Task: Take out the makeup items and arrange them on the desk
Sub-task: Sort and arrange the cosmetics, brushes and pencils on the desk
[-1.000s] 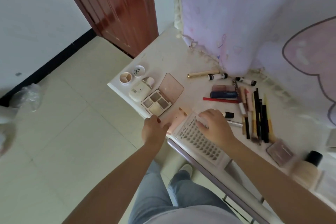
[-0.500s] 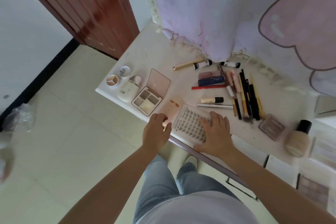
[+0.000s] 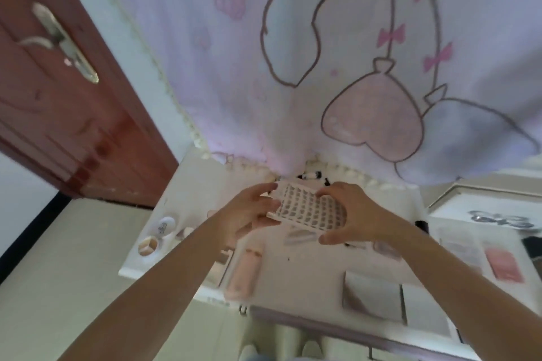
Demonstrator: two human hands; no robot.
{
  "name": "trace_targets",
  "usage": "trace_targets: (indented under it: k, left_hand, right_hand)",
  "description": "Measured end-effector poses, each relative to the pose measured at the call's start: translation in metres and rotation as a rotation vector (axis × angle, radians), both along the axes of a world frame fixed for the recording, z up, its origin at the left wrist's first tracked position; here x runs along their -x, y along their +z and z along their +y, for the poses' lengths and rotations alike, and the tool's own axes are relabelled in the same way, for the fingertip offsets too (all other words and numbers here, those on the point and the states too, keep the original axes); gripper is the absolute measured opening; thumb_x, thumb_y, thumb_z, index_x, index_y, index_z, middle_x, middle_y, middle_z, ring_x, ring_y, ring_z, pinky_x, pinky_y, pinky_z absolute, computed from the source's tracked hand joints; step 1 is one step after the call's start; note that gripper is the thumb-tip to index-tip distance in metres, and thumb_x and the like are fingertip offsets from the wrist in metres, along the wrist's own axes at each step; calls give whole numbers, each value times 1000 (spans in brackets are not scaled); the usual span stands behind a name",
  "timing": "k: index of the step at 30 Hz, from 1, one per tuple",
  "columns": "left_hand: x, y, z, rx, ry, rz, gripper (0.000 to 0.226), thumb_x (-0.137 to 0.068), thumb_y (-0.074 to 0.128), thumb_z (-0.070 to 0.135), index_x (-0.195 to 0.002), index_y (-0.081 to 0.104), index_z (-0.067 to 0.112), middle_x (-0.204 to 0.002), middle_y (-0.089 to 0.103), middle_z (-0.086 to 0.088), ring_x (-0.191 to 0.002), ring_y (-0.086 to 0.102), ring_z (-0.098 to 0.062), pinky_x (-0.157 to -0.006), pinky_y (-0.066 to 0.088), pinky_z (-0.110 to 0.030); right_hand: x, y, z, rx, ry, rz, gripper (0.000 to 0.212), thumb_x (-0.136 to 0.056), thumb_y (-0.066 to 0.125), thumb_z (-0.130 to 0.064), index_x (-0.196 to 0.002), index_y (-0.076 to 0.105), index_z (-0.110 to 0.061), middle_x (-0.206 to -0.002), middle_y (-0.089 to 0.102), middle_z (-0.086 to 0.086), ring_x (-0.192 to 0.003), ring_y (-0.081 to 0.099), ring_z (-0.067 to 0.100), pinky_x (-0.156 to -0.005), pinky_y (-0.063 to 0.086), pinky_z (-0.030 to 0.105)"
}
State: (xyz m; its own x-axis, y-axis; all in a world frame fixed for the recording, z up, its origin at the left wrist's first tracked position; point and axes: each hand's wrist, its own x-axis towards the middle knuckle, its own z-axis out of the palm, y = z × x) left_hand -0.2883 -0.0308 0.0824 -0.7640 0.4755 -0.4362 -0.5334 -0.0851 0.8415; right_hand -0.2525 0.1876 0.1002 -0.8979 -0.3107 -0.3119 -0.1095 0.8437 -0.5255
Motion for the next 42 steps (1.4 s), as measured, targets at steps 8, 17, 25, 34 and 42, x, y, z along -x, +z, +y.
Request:
trace_targets:
  k: [8,17,25,34,42]
  left_hand:
    - [51,89,29,-155,-114,171,21,-89,40,-7,-93,58,4,-73,73,-6,-68,70,-14,-58,57,-20]
    - [73,141,41,-273,-167,367,31,-84,44,-8,-95,64,13,-78,74,-3,-69,70,-14,-57,56,-21]
    - [82,171,48,-326,-180,465,23,-79,51,6,-101,58,13,-75,73,-4,-63,70,-16,-53,57,-25]
    - [90,169,48,-129,-41,594,23,-91,47,6,-108,61,14,-78,74,-1,-70,70,-16,-53,54,-24]
    - [94,164,59,-501,240,275,15,-90,49,17,-87,60,7,-68,72,-2,-61,68,-12,-52,56,-22]
  right_hand:
    - [16,96,20,51,-169,231,51,-79,64,-38,-127,47,-28,-126,50,-6,-99,44,5,-67,32,-9]
    - [25,142,46,432,-567,386,44,-81,64,-27,-121,45,-33,-142,35,-3,-130,36,16,-102,32,30]
    - [42,157,45,1132,-855,416,24,-90,50,-6,-111,48,-16,-94,57,4,-75,60,17,-55,55,22]
    - [42,166,35,1105,-743,530,17,-89,50,-3,-82,59,-16,-71,64,0,-60,63,11,-53,52,22]
    - [43,157,4,1181,-802,654,25,-85,51,8,-71,44,-11,-74,55,9,-68,56,21,-64,51,31]
